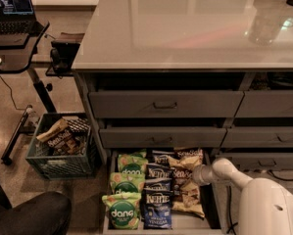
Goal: Pick brown chip bag from bottom drawer and place on counter
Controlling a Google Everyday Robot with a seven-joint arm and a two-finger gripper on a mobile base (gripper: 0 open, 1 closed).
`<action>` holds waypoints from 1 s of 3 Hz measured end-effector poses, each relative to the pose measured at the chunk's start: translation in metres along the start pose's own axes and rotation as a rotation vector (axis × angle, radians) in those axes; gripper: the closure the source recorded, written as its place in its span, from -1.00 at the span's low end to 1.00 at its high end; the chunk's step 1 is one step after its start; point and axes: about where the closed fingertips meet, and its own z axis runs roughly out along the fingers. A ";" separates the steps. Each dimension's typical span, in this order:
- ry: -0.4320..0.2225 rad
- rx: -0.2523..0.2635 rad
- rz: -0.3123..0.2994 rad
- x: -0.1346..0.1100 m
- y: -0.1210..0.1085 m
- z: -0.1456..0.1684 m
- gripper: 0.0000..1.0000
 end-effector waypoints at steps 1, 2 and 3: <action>0.000 0.000 0.000 0.000 0.000 0.000 0.32; 0.000 0.000 0.000 0.000 0.000 0.000 0.79; 0.000 0.000 0.000 -0.003 -0.001 -0.004 1.00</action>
Offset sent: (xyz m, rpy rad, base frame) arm 0.0000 0.0000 0.0000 0.0000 0.0000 0.0000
